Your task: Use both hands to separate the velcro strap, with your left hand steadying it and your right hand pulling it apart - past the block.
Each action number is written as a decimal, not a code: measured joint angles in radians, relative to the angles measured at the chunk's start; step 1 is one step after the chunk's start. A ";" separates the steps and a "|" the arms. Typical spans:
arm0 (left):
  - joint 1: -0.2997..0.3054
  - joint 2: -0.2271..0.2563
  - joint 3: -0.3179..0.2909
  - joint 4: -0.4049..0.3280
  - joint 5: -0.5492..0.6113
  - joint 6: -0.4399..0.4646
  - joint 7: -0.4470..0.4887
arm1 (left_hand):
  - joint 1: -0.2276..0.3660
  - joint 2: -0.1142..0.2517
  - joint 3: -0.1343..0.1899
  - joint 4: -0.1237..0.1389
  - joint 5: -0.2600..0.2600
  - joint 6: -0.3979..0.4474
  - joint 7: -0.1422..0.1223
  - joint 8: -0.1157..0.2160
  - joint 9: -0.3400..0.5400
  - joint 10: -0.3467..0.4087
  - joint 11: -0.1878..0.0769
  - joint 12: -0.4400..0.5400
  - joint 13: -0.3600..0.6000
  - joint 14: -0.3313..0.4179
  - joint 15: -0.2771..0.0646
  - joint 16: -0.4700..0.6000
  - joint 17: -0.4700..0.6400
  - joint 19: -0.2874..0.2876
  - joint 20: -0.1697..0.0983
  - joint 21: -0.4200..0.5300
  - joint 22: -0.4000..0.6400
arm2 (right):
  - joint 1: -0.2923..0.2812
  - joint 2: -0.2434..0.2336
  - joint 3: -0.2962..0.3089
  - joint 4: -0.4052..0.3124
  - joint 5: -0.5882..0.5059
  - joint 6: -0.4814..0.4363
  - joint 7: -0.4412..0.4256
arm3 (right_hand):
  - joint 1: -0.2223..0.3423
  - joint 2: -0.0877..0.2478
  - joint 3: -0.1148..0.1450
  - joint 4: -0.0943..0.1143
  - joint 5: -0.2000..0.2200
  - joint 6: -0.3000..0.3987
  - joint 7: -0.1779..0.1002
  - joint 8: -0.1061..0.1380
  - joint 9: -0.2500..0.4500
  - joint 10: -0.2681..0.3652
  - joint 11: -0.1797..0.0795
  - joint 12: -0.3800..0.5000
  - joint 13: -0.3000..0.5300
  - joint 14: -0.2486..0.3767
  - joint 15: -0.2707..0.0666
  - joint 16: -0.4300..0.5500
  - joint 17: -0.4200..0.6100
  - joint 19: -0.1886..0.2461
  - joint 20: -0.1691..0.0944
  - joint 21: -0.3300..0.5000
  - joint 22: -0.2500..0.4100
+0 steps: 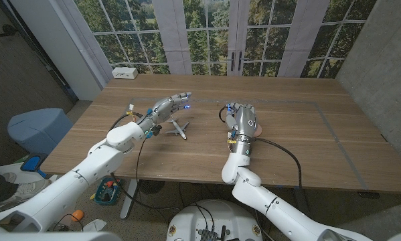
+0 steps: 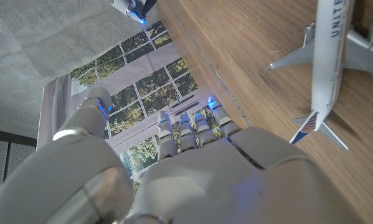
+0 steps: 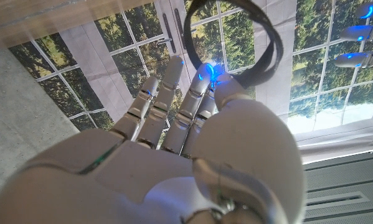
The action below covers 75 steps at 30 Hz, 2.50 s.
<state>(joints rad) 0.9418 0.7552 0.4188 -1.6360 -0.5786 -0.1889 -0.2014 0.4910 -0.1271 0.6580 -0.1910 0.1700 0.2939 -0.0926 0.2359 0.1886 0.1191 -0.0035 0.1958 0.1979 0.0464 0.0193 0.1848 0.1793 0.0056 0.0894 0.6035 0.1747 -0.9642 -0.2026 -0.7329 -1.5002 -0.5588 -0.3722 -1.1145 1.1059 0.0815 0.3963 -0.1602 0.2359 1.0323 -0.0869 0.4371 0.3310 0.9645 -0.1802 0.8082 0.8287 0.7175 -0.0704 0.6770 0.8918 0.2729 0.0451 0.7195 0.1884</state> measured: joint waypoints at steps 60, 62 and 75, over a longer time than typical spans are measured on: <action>-0.087 -0.027 0.099 -0.029 0.103 0.027 -0.039 | 0.324 0.055 0.011 0.003 0.012 0.237 -0.120 0.081 0.005 -0.012 -0.034 0.017 -0.003 -0.043 0.020 0.005 0.000 0.059 0.005 -0.064 0.005 | -0.048 -0.007 0.066 -0.305 0.372 0.129 0.194 | 0.010 0.006 0.025 -0.011 -0.055 0.000 0.046 -0.025 0.001 0.011 0.036 0.013 0.009 0.021 -0.006 0.019 0.074 -0.018 0.032 0.010 0.005; -0.090 -0.028 0.102 -0.029 0.104 0.031 -0.039 | 0.332 0.063 0.011 0.003 0.012 0.259 -0.120 0.086 0.005 -0.010 -0.032 0.017 -0.003 -0.043 0.020 0.005 0.000 0.059 0.005 -0.068 0.005 | -0.049 -0.010 0.067 -0.310 0.379 0.136 0.201 | 0.010 0.006 0.025 -0.011 -0.055 0.000 0.046 -0.025 0.001 0.011 0.036 0.013 0.009 0.021 -0.006 0.019 0.078 -0.018 0.032 0.013 0.005; -0.107 -0.039 0.119 -0.035 0.110 0.056 -0.044 | 0.358 0.079 0.007 0.007 0.012 0.296 -0.122 0.088 0.004 -0.010 -0.032 0.017 -0.003 -0.041 0.043 0.005 0.000 0.065 0.011 -0.071 0.004 | -0.050 -0.024 0.065 -0.327 0.391 0.171 0.237 | 0.010 0.005 0.028 -0.008 -0.055 0.000 0.046 -0.028 0.007 0.011 0.036 0.016 0.009 0.021 -0.006 0.014 0.088 -0.018 0.032 0.013 0.005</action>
<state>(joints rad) 0.8351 0.7166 0.5379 -1.6708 -0.4688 -0.1326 -0.2455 0.8492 -0.0484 0.6653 -0.1838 0.1816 0.5899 -0.2143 0.3241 0.1930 0.1089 -0.0357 0.2129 0.1953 0.0054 0.0628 0.1897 0.1789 0.0703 0.1000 0.5320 0.1792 -1.0145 -0.2271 -0.6683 -1.8274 -0.1680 -0.2016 -0.8776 1.1162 0.0870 0.4244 -0.1680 0.1811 1.0324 -0.0408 0.4093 0.3377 0.9752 -0.1445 0.8240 0.8372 0.7381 -0.0767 0.6913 0.9798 0.2548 0.0771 0.7327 0.1931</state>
